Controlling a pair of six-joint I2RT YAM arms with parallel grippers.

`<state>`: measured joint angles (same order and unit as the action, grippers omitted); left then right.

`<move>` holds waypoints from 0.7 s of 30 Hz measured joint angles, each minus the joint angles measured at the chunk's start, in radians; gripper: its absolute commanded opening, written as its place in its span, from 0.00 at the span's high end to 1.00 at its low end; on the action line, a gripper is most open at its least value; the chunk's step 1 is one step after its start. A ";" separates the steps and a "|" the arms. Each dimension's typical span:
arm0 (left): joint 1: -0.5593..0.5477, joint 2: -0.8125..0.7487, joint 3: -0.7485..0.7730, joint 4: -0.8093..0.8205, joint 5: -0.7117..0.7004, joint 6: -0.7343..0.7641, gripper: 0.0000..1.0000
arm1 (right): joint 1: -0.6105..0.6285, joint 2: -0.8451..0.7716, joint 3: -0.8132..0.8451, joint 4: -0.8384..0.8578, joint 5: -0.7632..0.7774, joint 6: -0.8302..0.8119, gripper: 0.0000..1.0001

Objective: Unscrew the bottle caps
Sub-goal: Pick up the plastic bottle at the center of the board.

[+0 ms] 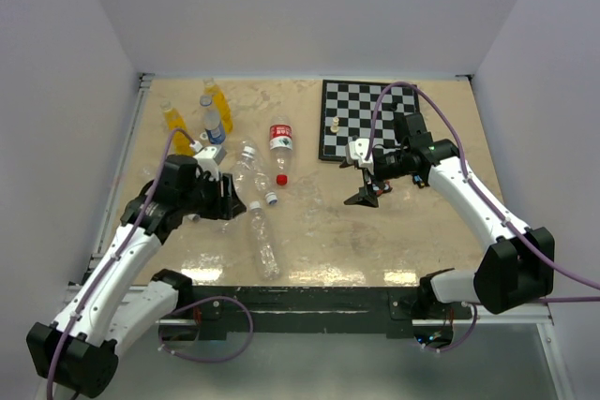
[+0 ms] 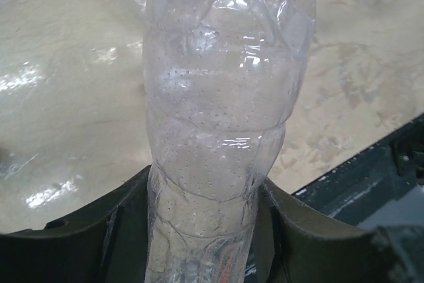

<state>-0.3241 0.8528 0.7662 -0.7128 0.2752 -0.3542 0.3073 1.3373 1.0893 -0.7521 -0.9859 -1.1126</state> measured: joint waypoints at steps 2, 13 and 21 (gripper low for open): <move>0.000 -0.024 0.000 0.014 0.056 0.008 0.77 | 0.000 0.000 0.000 -0.002 -0.001 0.000 0.02; -0.071 -0.072 0.013 0.122 0.197 -0.002 0.78 | 0.000 0.000 0.000 -0.011 -0.023 -0.006 0.02; -0.333 0.061 0.088 0.202 0.092 -0.010 0.78 | -0.008 0.000 0.001 -0.027 -0.037 -0.006 0.02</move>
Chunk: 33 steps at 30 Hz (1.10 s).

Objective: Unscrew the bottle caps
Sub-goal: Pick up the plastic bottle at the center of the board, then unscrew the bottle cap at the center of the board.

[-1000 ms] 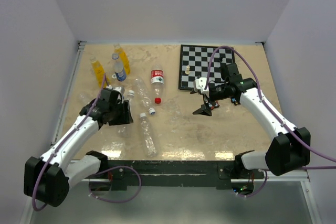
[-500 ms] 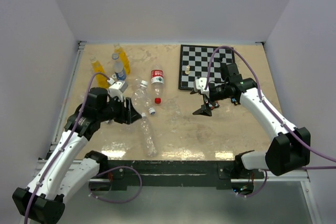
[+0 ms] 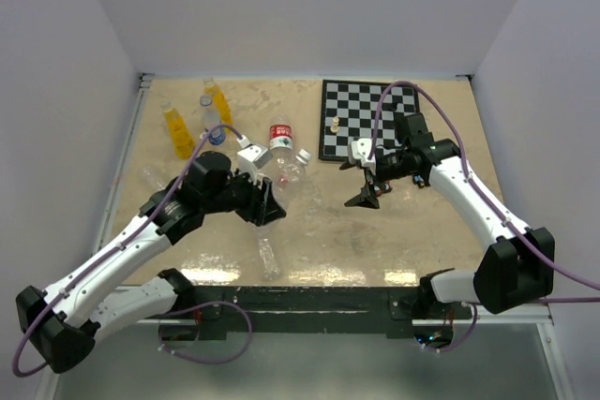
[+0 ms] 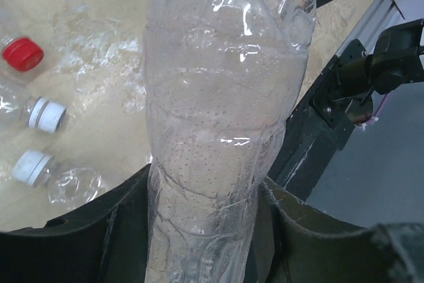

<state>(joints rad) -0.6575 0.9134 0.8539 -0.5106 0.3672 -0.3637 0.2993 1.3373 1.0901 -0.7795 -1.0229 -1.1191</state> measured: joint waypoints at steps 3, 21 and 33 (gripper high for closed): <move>-0.046 0.040 0.012 0.050 -0.039 0.010 0.78 | -0.021 0.000 0.005 -0.008 -0.018 0.008 0.02; -0.101 0.220 0.010 0.581 -0.180 -0.047 0.80 | -0.077 -0.190 -0.039 0.529 -0.045 0.922 0.02; -0.164 0.362 0.008 0.777 -0.226 -0.152 0.80 | 0.029 -0.166 -0.114 1.071 0.141 1.644 0.02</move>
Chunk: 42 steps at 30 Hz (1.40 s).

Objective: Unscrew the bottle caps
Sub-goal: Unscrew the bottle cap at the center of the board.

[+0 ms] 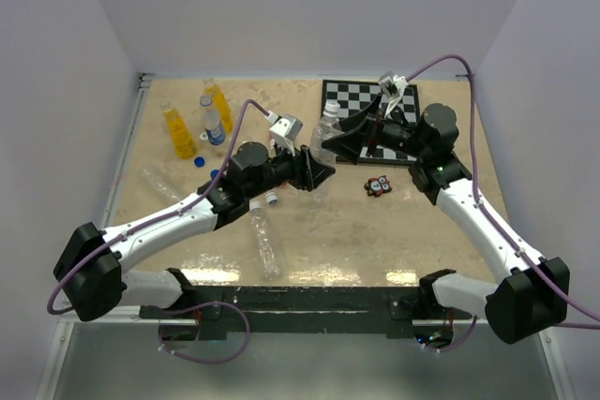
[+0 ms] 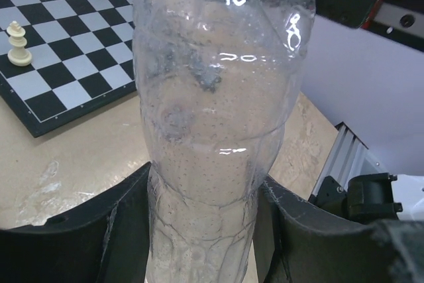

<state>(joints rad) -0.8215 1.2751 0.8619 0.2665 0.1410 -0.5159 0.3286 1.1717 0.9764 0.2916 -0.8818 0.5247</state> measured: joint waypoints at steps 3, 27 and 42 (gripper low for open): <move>-0.004 0.006 -0.004 0.020 -0.018 -0.026 0.80 | 0.021 0.000 -0.021 0.026 0.068 0.033 0.02; -0.048 0.055 -0.010 0.109 -0.076 -0.076 0.48 | 0.092 0.083 -0.110 0.142 0.183 0.114 0.81; -0.050 -0.362 -0.183 -0.063 -0.099 0.006 0.00 | 0.060 0.035 -0.118 0.114 0.099 -0.159 0.92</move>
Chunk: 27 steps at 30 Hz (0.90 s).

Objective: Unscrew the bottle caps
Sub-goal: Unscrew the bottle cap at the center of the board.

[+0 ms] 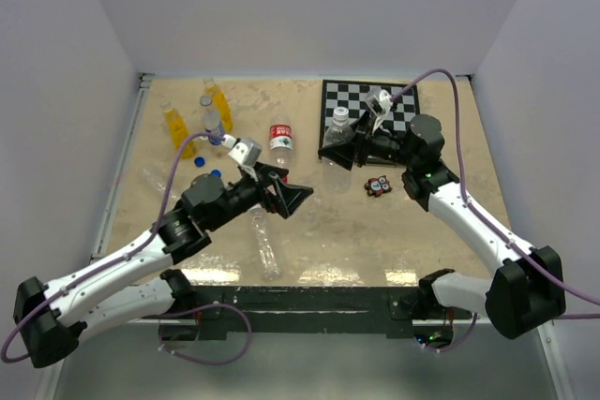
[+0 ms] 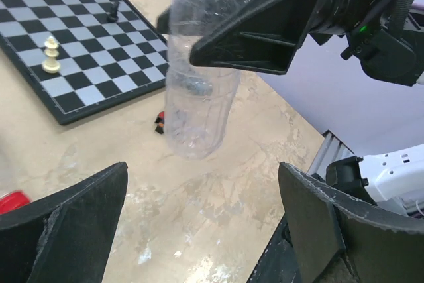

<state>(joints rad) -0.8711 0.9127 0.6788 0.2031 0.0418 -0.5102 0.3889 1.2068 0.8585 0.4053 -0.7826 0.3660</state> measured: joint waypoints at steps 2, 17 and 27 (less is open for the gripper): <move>0.001 -0.081 -0.021 -0.045 -0.020 0.013 0.00 | -0.010 -0.011 0.000 -0.023 -0.040 -0.077 0.92; 0.008 -0.198 0.115 -0.416 -0.106 0.186 0.00 | -0.030 -0.021 0.113 -0.589 -0.185 -0.885 0.91; 0.008 -0.127 0.194 -0.396 0.025 0.343 0.04 | -0.029 0.067 0.173 -0.842 -0.179 -1.146 0.91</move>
<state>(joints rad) -0.8631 0.7860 0.8726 -0.1925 0.0669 -0.1677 0.3595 1.2736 1.0317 -0.4366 -0.9611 -0.7803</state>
